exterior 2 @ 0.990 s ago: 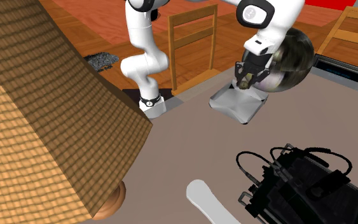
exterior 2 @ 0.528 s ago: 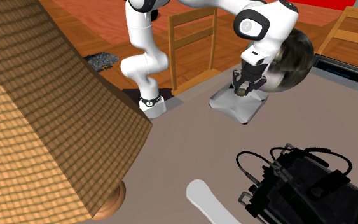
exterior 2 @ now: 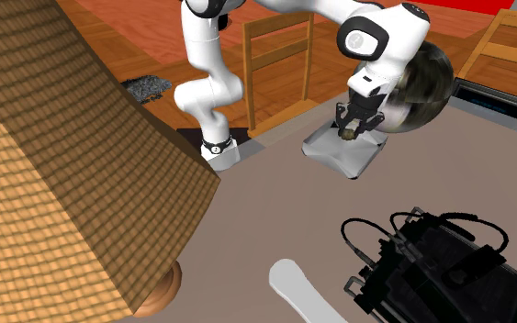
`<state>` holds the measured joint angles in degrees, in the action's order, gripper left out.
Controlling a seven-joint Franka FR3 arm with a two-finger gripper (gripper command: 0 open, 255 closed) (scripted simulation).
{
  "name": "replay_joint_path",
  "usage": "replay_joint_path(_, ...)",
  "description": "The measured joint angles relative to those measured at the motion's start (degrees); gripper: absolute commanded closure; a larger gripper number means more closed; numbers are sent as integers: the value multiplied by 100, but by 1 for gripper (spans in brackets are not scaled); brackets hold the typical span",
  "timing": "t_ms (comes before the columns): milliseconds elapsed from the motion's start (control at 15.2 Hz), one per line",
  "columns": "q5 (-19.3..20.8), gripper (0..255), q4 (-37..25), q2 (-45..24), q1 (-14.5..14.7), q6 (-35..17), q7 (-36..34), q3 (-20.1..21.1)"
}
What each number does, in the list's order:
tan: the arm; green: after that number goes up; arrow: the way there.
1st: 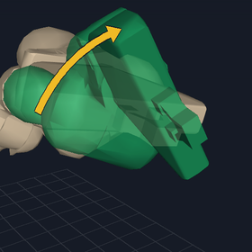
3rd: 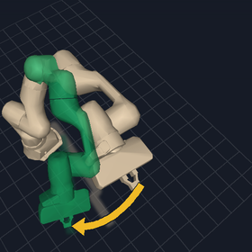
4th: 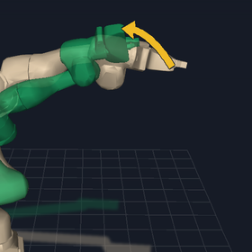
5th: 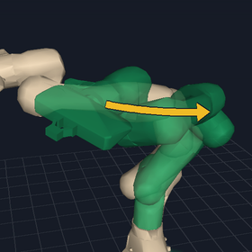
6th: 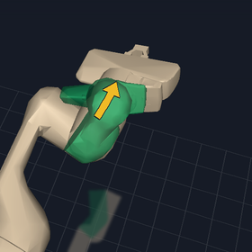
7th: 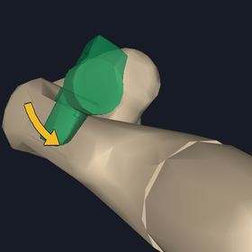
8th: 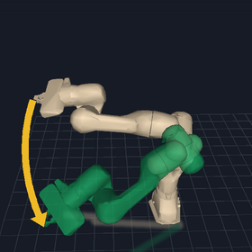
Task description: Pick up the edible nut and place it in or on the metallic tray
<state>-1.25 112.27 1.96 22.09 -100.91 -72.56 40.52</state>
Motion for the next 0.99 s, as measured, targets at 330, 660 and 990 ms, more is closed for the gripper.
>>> replay_joint_path(330,0,0,0,0,0,0,0,0)
replay_joint_path(660,76,0,-642,-122,7,541,-53,15)
replay_joint_path(990,64,0,-809,-102,6,729,-52,13)
